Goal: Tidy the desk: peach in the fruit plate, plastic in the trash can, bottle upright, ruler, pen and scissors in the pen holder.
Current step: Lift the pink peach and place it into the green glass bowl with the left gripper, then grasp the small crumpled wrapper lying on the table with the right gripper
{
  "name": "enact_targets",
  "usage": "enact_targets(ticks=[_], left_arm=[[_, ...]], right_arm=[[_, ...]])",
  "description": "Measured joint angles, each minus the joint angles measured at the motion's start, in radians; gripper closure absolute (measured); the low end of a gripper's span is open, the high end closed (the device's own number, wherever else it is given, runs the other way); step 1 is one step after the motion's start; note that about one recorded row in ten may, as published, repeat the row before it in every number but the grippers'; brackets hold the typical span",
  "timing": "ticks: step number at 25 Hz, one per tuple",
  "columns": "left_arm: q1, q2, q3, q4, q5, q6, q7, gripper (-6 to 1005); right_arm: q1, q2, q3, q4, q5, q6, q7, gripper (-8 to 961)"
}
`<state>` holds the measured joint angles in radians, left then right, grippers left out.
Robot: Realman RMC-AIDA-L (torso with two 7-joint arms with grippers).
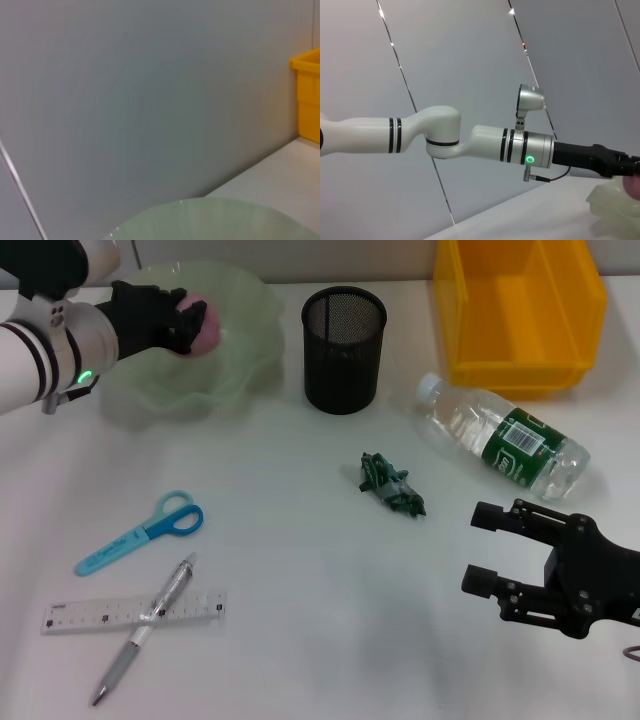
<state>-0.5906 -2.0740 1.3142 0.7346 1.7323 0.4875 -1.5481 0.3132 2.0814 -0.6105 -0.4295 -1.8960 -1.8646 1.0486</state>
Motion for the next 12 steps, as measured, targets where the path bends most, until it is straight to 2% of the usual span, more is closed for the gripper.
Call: enact_targets(ticks=[3, 6, 8, 9, 10, 12], left_arm=[[0.004, 0.002, -0.002, 0.005, -0.001, -0.001, -0.026, 730], [0.006, 0.003, -0.004, 0.007, -0.001, 0.013, -0.044, 652], [0.007, 0.005, -0.02, 0.014, -0.002, 0.056, -0.08, 600], [0.008, 0.006, -0.06, 0.026, -0.003, 0.128, -0.103, 574], [0.008, 0.006, -0.06, 0.026, -0.003, 0.128, -0.103, 548], [0.014, 0.007, -0.112, 0.049, -0.003, 0.238, -0.103, 496]], right_arm=[[0.003, -0.001, 0.0, 0.0, 0.0, 0.0, -0.001, 180], [0.004, -0.001, 0.0, 0.0, 0.0, 0.002, -0.001, 180], [0.004, -0.001, 0.0, 0.0, 0.0, 0.005, -0.002, 180], [0.004, -0.002, 0.0, 0.0, 0.0, 0.006, -0.002, 180], [0.004, -0.002, 0.0, 0.0, 0.0, 0.006, -0.002, 180], [0.004, -0.002, 0.0, 0.0, 0.0, 0.006, -0.002, 179]])
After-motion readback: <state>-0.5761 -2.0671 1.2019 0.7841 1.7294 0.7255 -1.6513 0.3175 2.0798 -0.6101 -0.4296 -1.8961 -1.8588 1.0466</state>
